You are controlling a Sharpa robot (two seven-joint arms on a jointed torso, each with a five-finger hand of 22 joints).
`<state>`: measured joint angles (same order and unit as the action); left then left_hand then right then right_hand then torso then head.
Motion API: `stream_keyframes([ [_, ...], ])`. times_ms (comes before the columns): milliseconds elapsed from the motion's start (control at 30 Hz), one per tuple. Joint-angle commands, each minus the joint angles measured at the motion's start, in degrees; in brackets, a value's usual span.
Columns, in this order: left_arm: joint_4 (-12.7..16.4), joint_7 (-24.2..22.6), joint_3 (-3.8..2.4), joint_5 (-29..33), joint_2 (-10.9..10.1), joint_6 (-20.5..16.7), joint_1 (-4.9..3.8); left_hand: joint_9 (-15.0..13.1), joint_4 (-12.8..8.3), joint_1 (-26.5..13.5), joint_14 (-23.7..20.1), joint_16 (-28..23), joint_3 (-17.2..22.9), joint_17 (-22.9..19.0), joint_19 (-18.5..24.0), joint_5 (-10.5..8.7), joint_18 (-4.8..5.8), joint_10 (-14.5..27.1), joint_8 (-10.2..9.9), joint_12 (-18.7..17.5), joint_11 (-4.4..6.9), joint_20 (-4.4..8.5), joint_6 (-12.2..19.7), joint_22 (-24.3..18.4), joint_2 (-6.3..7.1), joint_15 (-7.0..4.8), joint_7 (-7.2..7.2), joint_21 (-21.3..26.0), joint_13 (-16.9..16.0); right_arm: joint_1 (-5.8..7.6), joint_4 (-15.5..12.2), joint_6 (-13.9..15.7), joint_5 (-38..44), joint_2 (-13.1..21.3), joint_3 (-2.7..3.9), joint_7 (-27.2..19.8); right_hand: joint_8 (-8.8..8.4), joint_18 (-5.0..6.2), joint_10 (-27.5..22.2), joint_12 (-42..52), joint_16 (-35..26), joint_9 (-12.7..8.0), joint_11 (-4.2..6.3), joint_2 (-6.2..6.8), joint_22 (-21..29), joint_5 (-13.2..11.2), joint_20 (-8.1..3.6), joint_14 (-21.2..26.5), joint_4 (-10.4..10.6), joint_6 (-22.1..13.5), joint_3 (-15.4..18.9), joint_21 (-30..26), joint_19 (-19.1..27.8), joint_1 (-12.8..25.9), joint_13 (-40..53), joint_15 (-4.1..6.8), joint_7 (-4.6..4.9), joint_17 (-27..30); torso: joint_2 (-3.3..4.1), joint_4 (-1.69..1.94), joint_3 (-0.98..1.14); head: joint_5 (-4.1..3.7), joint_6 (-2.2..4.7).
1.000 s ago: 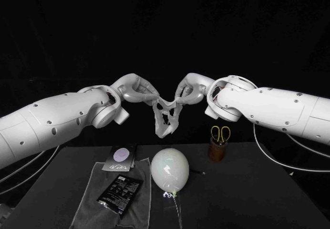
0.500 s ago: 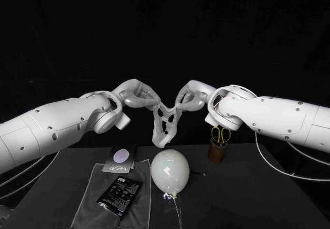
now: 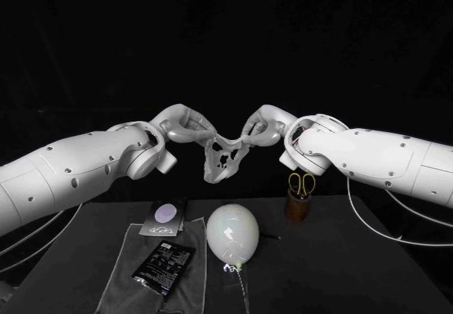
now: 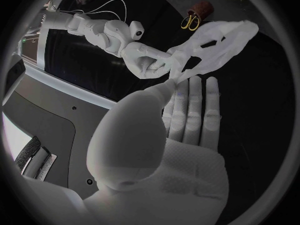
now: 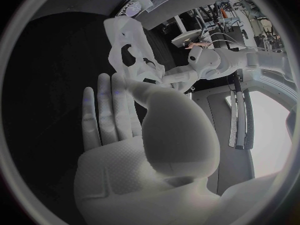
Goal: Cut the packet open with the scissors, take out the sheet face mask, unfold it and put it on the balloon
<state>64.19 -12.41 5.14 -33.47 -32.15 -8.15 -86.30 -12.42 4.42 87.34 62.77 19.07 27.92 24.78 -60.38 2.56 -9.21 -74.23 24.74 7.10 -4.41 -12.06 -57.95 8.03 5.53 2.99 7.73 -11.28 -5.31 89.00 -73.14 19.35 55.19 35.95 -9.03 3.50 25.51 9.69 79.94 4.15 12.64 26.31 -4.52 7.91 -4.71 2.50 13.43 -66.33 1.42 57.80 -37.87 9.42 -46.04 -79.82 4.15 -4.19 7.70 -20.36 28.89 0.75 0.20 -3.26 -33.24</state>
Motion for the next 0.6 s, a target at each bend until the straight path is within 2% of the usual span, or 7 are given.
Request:
stream_keyframes([
  [33, 0.16, -0.96, -0.97, 1.09, 0.50, -1.31, -1.99, -5.51, -0.10, -0.32, 0.45, -0.35, 0.22, 0.04, 0.06, 0.20, -0.83, -0.50, 0.18, -0.31, -0.05, 0.53, -0.38, 0.07, -0.40, -0.03, 0.05, -0.23, -0.06, 2.13, -0.58, 1.55, -1.59, -0.16, 0.93, -1.25, 0.18, 1.09, -0.16, -0.28, -0.04, 0.77, 0.28, -0.46, 0.07, 0.25, -0.02, -0.17, -0.36, 0.28, -0.14, -0.25, -0.47, -0.13, 0.04, 0.05, 0.01, -0.05, -0.18, 0.08, -0.04, -0.06, -0.24],
  [167, 0.11, -1.12, -1.44, 0.77, 0.87, -1.54, -2.97, -5.59, -0.19, -0.50, 0.49, -0.38, 0.25, 0.05, 0.11, 0.19, -0.82, -0.61, 0.18, -0.30, -0.04, 0.59, -0.46, 0.18, -0.37, -0.04, 0.02, -0.36, -0.08, 3.10, -0.53, 1.78, -2.34, -0.38, 1.07, -1.66, 0.18, 1.07, -0.12, -0.25, -0.03, 0.78, 0.29, -0.45, 0.08, 0.25, -0.01, -0.21, -0.38, 0.32, -0.13, -0.26, -0.50, -0.10, 0.05, 0.08, 0.01, -0.06, -0.27, -0.02, -0.11, -0.02, -0.05],
  [267, -0.02, -0.80, -0.85, 1.63, 0.77, -1.36, -1.83, -5.65, -0.23, -0.71, 0.55, -0.41, 0.31, 0.07, 0.16, 0.19, -0.80, -0.67, 0.16, -0.32, -0.02, 0.61, -0.49, 0.28, -0.40, -0.05, -0.01, -0.49, -0.09, 1.63, -0.18, 1.27, -3.03, -0.46, 0.42, -1.41, 0.18, 1.08, -0.11, -0.25, -0.02, 0.78, 0.29, -0.45, 0.08, 0.25, -0.02, -0.22, -0.38, 0.32, -0.13, -0.27, -0.51, -0.07, 0.05, 0.07, 0.01, -0.07, -0.39, -0.09, -0.12, 0.18, 0.12],
  [367, -0.28, -0.71, -0.45, 3.66, 0.52, -2.10, -0.66, -5.72, -0.47, -0.73, 0.56, -0.48, 0.51, 0.07, 0.26, 0.20, -0.76, -0.62, 0.06, -0.42, -0.09, 0.65, -0.41, 0.43, -0.43, -0.04, 0.16, -0.67, -0.08, 0.30, -0.40, 1.67, -3.48, -0.27, 0.13, -1.47, 0.17, 1.08, -0.14, -0.27, -0.04, 0.78, 0.28, -0.47, 0.10, 0.25, -0.03, -0.22, -0.43, 0.31, -0.16, -0.29, -0.52, -0.09, 0.04, 0.06, 0.02, -0.07, -0.15, 0.00, -0.14, -0.18, 0.64],
  [400, -0.32, -0.72, -0.41, 4.06, 0.48, -2.20, -0.69, -5.75, -0.66, -0.68, 0.54, -0.53, 0.60, 0.07, 0.34, 0.20, -0.74, -0.60, 0.02, -0.46, -0.13, 0.68, -0.41, 0.50, -0.41, -0.03, 0.24, -0.75, -0.08, 0.36, -0.43, 1.86, -3.56, -0.28, 0.12, -1.50, 0.17, 1.08, -0.14, -0.27, -0.04, 0.78, 0.28, -0.47, 0.10, 0.25, -0.03, -0.22, -0.43, 0.31, -0.16, -0.29, -0.52, -0.09, 0.04, 0.06, 0.02, -0.07, -0.17, 0.02, -0.13, -0.18, 0.33],
  [433, -0.27, -0.76, -0.41, 4.27, 0.45, -2.27, -1.06, -5.77, -0.76, -0.67, 0.52, -0.56, 0.66, 0.07, 0.38, 0.20, -0.72, -0.60, -0.01, -0.48, -0.15, 0.70, -0.41, 0.55, -0.40, -0.02, 0.26, -0.81, -0.08, 0.78, -0.51, 2.09, -3.64, -0.30, 0.16, -1.60, 0.17, 1.08, -0.14, -0.27, -0.04, 0.78, 0.28, -0.47, 0.10, 0.25, -0.03, -0.22, -0.43, 0.31, -0.16, -0.29, -0.52, -0.09, 0.04, 0.06, 0.02, -0.07, -0.25, 0.08, -0.14, -0.32, -0.19],
  [600, 0.94, -0.99, -1.23, 2.30, 0.35, -2.42, -3.19, -5.79, -0.82, -0.70, 0.52, -0.58, 0.68, 0.07, 0.42, 0.20, -0.70, -0.61, -0.02, -0.49, -0.16, 0.70, -0.43, 0.59, -0.37, -0.02, 0.27, -0.85, -0.09, 2.86, -1.86, 3.12, -3.27, 0.05, 1.01, -2.13, 0.16, 1.08, -0.14, -0.27, -0.04, 0.78, 0.28, -0.46, 0.10, 0.25, -0.03, -0.22, -0.46, 0.30, -0.16, -0.30, -0.53, -0.10, 0.04, 0.07, 0.02, -0.07, -0.30, 0.16, -0.30, -0.82, -0.38],
])
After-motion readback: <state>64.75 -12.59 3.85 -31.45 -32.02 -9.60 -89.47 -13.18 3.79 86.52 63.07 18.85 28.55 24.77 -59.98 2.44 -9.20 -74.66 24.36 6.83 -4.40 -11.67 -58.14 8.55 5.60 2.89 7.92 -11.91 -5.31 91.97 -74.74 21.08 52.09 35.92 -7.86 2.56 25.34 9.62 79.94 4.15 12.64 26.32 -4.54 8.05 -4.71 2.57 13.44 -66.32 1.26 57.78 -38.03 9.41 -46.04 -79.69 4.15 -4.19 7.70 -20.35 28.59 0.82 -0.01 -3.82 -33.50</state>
